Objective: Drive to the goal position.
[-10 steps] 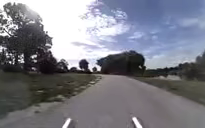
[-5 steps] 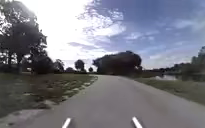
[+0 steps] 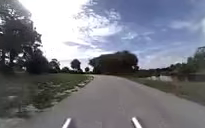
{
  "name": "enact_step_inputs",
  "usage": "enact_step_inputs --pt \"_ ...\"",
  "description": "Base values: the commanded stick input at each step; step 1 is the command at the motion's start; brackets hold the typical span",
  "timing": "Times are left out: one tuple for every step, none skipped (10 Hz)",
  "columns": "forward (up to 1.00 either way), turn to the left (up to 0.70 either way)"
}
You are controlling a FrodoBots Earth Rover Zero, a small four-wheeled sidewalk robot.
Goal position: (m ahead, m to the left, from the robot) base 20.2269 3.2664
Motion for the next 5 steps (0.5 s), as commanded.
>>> enact_step_inputs --pt "0.69 0.03" --pt "0.69 0.03" --pt "0.69 0.03" --pt "0.69 0.03" --pt "0.69 0.03"
